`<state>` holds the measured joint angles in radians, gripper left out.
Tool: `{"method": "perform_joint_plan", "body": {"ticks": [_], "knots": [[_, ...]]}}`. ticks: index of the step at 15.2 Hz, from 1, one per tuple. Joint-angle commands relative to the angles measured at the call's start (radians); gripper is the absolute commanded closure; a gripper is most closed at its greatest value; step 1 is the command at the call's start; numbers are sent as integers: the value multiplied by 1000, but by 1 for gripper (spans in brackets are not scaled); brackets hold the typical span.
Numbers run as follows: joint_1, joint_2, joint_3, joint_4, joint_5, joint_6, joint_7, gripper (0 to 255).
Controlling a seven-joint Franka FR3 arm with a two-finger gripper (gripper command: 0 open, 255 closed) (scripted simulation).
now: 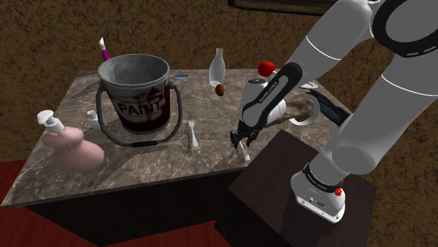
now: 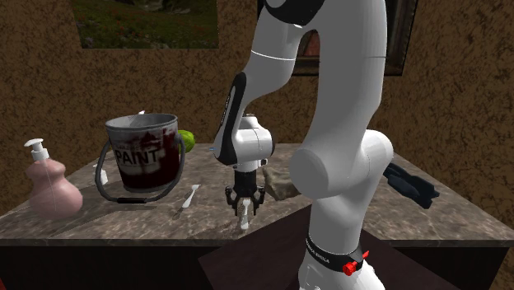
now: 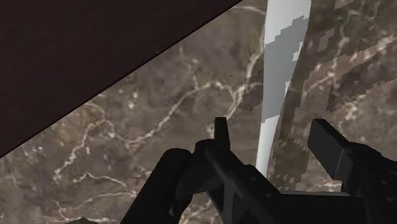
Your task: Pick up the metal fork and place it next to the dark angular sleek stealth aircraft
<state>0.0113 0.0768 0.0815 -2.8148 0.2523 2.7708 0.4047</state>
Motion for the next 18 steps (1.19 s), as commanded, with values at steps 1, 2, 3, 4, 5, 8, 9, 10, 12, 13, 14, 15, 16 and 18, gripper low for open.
{"method": "perform_joint_plan", "body": {"ticks": [1,2,3,4,5,8,9,10,12,13,14,15,16,18], "knots": [[0,0,0,0,0,0,0,255],[0,0,0,0,0,0,0,255],[0,0,0,0,0,0,0,255],[0,0,0,0,0,0,0,255],[0,0,0,0,0,0,0,255],[0,0,0,0,0,0,0,255],[0,0,0,0,0,0,0,255],[0,-20,-2,-3,-7,-17,6,255],[0,-61,-5,-7,-20,-53,18,255],[-1,-81,-6,-9,-25,-71,23,255],[-2,-100,-6,-10,-31,-89,28,255],[-2,-120,-7,-11,-36,-108,33,255],[-3,-139,-7,-12,-41,-126,38,255],[-5,-177,-8,-13,-50,-164,46,255]]}}
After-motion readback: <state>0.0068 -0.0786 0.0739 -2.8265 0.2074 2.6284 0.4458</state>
